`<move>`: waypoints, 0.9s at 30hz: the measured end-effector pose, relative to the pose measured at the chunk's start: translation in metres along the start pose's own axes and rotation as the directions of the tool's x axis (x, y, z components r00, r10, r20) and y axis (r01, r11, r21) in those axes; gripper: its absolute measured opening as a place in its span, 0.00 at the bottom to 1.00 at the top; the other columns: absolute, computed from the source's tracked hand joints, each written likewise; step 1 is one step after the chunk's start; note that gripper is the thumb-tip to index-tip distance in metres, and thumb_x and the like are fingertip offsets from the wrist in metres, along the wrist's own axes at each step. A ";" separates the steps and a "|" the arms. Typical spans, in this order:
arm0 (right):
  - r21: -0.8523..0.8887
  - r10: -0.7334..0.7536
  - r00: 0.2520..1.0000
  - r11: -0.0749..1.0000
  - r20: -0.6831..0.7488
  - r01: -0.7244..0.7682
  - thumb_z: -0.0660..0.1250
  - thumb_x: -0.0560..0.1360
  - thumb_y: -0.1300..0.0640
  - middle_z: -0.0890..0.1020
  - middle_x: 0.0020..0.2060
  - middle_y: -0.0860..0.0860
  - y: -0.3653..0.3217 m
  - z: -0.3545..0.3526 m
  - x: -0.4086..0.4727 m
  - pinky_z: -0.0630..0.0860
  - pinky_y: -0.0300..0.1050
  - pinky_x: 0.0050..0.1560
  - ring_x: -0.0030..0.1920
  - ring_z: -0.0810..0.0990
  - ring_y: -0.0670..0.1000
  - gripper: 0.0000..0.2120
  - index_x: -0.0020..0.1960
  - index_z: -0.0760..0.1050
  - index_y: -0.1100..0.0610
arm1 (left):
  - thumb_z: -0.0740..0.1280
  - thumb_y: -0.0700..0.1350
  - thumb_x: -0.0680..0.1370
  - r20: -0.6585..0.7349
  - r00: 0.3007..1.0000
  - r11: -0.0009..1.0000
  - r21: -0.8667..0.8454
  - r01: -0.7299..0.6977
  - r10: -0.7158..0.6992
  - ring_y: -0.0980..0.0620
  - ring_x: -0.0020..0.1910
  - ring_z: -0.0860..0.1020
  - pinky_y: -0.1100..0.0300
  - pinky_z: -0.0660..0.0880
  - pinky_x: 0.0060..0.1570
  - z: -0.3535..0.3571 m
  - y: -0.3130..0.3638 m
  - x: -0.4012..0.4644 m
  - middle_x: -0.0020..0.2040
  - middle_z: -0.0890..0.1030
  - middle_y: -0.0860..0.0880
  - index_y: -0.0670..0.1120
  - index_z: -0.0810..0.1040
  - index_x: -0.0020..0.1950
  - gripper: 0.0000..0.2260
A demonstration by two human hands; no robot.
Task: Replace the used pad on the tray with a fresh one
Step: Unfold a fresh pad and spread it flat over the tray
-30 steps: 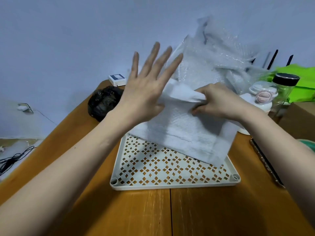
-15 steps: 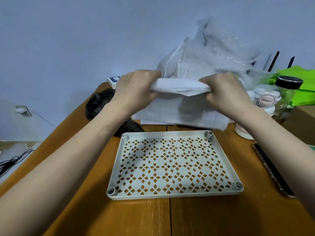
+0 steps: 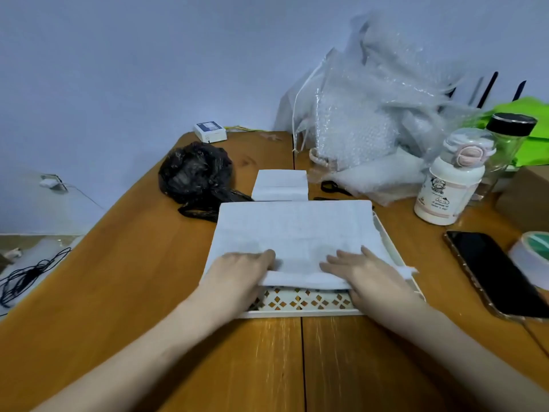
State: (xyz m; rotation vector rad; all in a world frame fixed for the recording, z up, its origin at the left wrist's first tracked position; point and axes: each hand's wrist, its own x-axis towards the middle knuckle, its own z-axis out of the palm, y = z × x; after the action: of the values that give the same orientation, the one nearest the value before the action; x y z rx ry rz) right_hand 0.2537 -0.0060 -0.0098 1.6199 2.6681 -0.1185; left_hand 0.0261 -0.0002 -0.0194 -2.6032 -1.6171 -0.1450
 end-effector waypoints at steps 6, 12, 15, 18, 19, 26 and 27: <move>0.008 0.030 0.994 1.000 -0.109 -0.029 0.53 0.76 0.63 0.76 0.62 0.47 0.003 0.009 -0.003 0.57 0.45 0.69 0.64 0.71 0.50 0.22 0.67 0.69 0.49 | 0.63 0.44 0.76 0.001 0.999 0.986 -0.156 0.051 -0.052 0.47 0.48 0.79 0.59 0.65 0.38 0.010 0.004 -0.004 0.53 0.81 0.52 0.52 0.67 0.60 0.14; 0.212 0.106 0.979 0.975 -0.176 -0.067 0.55 0.77 0.58 0.80 0.57 0.48 0.005 0.019 -0.013 0.72 0.46 0.53 0.57 0.76 0.51 0.17 0.62 0.74 0.48 | 0.66 0.49 0.74 0.002 0.990 0.901 -0.414 0.129 -0.141 0.49 0.45 0.79 0.54 0.75 0.40 0.017 0.005 -0.012 0.53 0.82 0.53 0.57 0.65 0.47 0.10; 0.243 0.164 0.971 0.963 -0.174 -0.119 0.56 0.77 0.58 0.81 0.56 0.50 0.005 0.019 -0.012 0.73 0.49 0.52 0.57 0.76 0.52 0.15 0.59 0.76 0.50 | 0.64 0.52 0.72 -0.001 0.989 0.886 -0.444 0.133 -0.149 0.50 0.46 0.80 0.49 0.77 0.42 0.020 -0.001 -0.007 0.54 0.83 0.52 0.58 0.65 0.45 0.07; 0.280 0.192 0.964 0.950 -0.186 -0.135 0.57 0.76 0.58 0.81 0.49 0.49 0.009 0.021 -0.005 0.72 0.47 0.45 0.52 0.77 0.52 0.14 0.55 0.78 0.50 | 0.62 0.53 0.73 -0.025 0.988 0.881 -0.456 0.125 -0.153 0.50 0.47 0.81 0.49 0.77 0.42 0.019 -0.004 0.003 0.52 0.84 0.51 0.56 0.68 0.43 0.04; 0.301 0.199 0.961 0.944 -0.192 -0.136 0.58 0.75 0.58 0.81 0.47 0.48 0.010 0.021 -0.003 0.71 0.47 0.44 0.50 0.77 0.52 0.13 0.54 0.78 0.49 | 0.63 0.52 0.73 -0.026 0.988 0.876 -0.466 0.125 -0.155 0.50 0.47 0.81 0.49 0.77 0.43 0.019 -0.006 0.006 0.51 0.84 0.51 0.56 0.68 0.43 0.04; 0.353 0.196 0.966 0.927 -0.170 -0.126 0.60 0.75 0.58 0.83 0.53 0.52 0.012 0.016 -0.005 0.74 0.53 0.55 0.56 0.77 0.53 0.12 0.54 0.79 0.51 | 0.60 0.66 0.70 0.010 1.000 0.878 -0.478 0.010 -0.006 0.55 0.54 0.79 0.52 0.77 0.52 0.016 -0.015 0.009 0.56 0.82 0.56 0.59 0.75 0.53 0.18; 0.363 0.183 0.970 0.925 -0.159 -0.115 0.60 0.75 0.57 0.83 0.53 0.51 0.013 0.014 -0.006 0.74 0.53 0.56 0.57 0.77 0.53 0.13 0.55 0.79 0.49 | 0.60 0.66 0.71 0.014 1.000 0.889 -0.457 -0.017 0.027 0.57 0.55 0.79 0.53 0.77 0.54 0.014 -0.016 0.009 0.57 0.81 0.57 0.58 0.76 0.55 0.19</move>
State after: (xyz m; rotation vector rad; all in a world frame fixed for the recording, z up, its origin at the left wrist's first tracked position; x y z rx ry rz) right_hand 0.2679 -0.0066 -0.0246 2.0274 2.7709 -0.4886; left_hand 0.0162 0.0162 -0.0324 -2.9624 -1.7353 -0.5679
